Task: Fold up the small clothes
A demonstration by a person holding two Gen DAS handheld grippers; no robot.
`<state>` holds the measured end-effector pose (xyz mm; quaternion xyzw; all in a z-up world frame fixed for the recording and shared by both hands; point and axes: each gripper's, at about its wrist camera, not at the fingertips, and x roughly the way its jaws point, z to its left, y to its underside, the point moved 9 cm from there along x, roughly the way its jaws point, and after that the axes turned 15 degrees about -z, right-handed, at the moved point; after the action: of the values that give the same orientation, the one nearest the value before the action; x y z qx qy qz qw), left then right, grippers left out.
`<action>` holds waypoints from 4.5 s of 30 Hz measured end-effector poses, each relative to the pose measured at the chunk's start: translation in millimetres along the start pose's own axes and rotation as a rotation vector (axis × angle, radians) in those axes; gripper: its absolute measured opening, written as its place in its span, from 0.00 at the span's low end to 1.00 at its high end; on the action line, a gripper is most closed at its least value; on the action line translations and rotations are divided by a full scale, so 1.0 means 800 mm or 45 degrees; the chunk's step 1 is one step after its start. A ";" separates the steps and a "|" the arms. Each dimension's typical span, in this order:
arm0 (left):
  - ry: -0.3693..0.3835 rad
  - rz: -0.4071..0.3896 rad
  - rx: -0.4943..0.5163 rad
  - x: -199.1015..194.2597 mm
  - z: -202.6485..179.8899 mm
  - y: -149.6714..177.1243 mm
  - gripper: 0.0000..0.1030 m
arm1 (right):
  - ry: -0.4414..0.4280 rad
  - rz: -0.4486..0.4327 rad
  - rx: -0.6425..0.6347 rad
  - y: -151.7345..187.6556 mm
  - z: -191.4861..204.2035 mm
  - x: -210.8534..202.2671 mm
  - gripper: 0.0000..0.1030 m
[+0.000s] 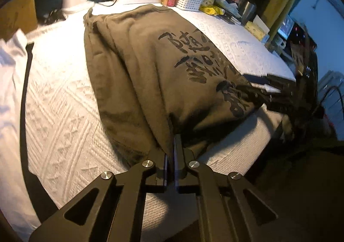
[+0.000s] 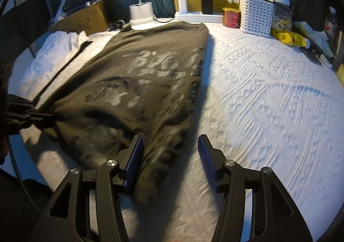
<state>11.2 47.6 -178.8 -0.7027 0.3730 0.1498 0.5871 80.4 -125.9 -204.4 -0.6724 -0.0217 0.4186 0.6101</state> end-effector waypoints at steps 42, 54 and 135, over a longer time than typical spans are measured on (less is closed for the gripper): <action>-0.237 -0.238 -0.119 0.045 0.048 -0.116 0.76 | 0.019 0.006 0.067 -0.057 -0.043 0.035 0.63; -0.273 -0.264 -0.142 0.081 0.091 -0.170 0.76 | 0.067 -0.046 0.060 -0.113 -0.099 0.086 0.63; -0.170 -0.351 0.181 0.098 -0.005 -0.182 0.21 | -0.122 -0.194 -0.140 -0.183 -0.027 0.100 0.13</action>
<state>165.3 21.5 -124.7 -0.6923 0.2430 0.0874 0.6738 215.8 -62.6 -126.3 -0.6804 -0.1248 0.4010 0.6006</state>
